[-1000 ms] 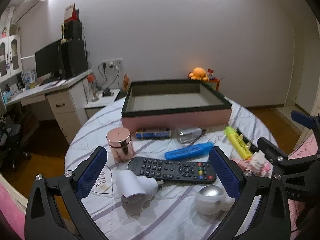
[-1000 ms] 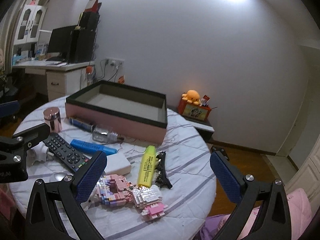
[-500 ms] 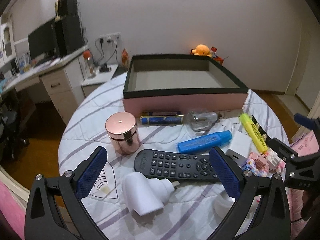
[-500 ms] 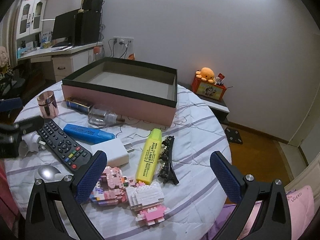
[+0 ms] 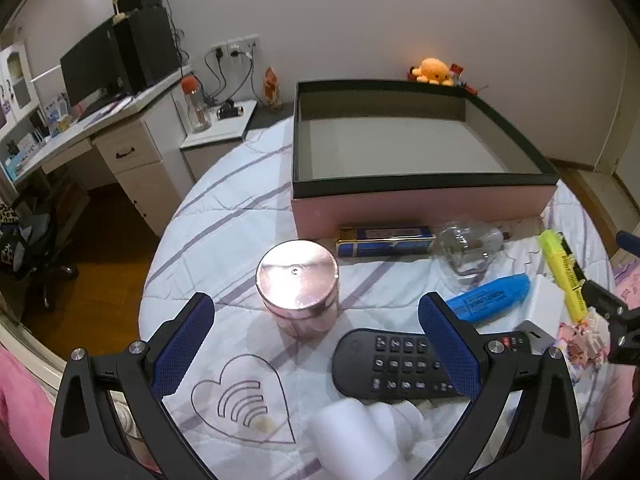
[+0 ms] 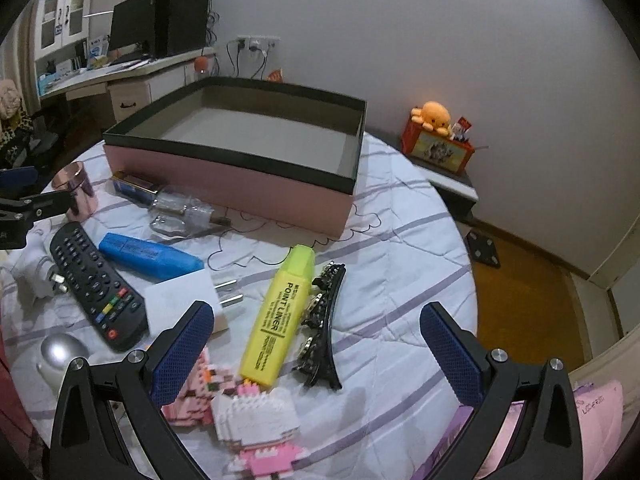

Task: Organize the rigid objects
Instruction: 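Grasp the pink-gold jar with the left tool while the right tool grasps the yellow highlighter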

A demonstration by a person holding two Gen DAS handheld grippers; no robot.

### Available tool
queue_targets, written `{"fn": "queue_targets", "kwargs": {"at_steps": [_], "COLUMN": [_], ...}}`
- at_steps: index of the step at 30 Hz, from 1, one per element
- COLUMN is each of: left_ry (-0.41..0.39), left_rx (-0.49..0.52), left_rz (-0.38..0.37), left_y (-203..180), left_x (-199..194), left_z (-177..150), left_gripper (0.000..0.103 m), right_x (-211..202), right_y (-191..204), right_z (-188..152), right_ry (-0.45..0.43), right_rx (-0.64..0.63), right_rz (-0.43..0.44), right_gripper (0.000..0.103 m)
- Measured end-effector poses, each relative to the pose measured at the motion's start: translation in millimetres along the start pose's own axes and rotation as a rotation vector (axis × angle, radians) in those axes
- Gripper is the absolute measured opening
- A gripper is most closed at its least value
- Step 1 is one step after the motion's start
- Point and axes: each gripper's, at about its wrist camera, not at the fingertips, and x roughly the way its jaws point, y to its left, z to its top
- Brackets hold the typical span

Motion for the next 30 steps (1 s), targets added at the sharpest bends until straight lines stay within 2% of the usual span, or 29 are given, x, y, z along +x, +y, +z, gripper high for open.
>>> {"fn": "queue_targets", "kwargs": {"at_steps": [5,7,9,11,12,13,16,25,30], "left_ry": [0.042,0.055,0.067,0.080,0.083,0.086,0.097,0.131,0.147], "left_rx": [-0.002,-0.005,-0.009,-0.013,-0.014,-0.016,-0.012,-0.010,-0.012], "left_rz": [0.005,0.009,0.006,-0.002,-0.004,-0.005,-0.004,-0.013,-0.029], "left_y": [5.7,8.3,10.3,12.4,13.3,14.2,15.4,20.6,23.6], "left_x": [15.3,20.6,25.7,29.8,30.9,32.5,37.6,51.2,60.2], "left_z": [5.2,6.1,6.6,7.3,7.7,8.4,9.9,11.8,11.9], "left_gripper": [0.103,0.103,0.103,0.103,0.103,0.103,0.103,0.103,0.103], "right_x": [13.2,16.7,21.6,27.0,31.8,36.9,43.7,45.3,52.4], "right_y": [-2.7,-1.0,1.0,3.6,3.7,2.3,-1.6,9.5,7.2], "right_z": [7.1,9.8,11.2,12.2,12.9,13.4,17.1,21.1,24.7], "right_ry": [0.042,0.059,0.076,0.091,0.110,0.133,0.153,0.198,0.231], "right_rx": [0.010,0.013,0.016,0.014,0.020,0.034,0.061,0.004,0.028], "right_rz": [0.044,0.091,0.126,0.136,0.158,0.181,0.231,0.220,0.221], "right_gripper": [0.103,0.095,0.095,0.079,0.053,0.045,0.045,0.045,0.045]}}
